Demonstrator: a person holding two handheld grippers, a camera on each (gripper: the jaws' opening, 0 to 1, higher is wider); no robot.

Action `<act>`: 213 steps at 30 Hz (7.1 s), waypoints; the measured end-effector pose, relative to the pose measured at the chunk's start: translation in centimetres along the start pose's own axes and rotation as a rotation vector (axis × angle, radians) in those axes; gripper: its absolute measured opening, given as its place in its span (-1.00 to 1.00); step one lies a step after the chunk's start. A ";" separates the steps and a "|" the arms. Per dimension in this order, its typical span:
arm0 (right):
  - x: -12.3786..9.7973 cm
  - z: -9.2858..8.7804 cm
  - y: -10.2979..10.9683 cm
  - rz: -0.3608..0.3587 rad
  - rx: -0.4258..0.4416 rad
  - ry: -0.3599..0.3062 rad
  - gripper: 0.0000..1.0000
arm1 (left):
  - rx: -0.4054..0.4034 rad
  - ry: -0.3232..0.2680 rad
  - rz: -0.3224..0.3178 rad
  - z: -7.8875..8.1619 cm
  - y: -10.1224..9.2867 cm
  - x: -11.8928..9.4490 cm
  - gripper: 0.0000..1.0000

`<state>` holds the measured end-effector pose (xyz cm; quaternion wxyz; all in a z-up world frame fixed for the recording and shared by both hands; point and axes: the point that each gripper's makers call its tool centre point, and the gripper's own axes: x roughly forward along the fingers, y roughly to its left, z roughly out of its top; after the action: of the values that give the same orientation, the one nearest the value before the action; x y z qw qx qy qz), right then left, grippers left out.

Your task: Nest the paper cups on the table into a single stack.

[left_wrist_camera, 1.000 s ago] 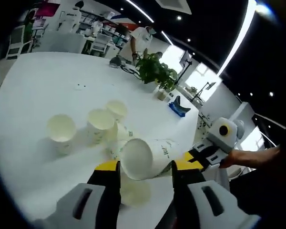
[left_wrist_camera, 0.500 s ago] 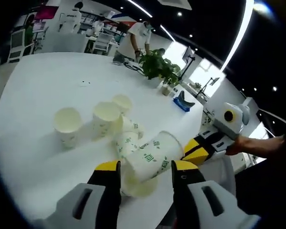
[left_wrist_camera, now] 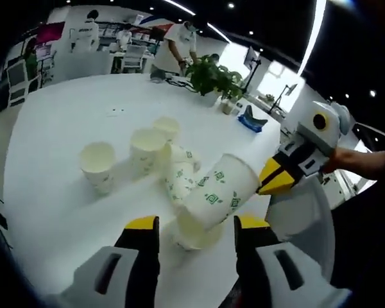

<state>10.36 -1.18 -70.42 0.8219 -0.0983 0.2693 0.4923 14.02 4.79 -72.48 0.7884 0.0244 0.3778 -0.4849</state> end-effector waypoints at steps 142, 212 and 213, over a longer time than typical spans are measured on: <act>-1.5 -6.4 -3.7 -0.231 0.340 0.022 0.14 | 0.173 0.141 0.398 2.7 15.6 6.9 -1.00; -3.9 -6.6 -3.3 -0.185 0.361 -0.076 0.17 | 0.411 0.185 0.165 2.3 -5.1 1.5 -1.00; -3.8 -6.7 -3.3 -0.185 0.362 -0.075 0.17 | 0.412 0.193 0.160 2.1 -5.0 1.7 -1.00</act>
<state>9.45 -8.58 -74.33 0.8772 0.0451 0.3125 0.3616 11.73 0.02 -70.38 0.7630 0.2606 0.3413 -0.4832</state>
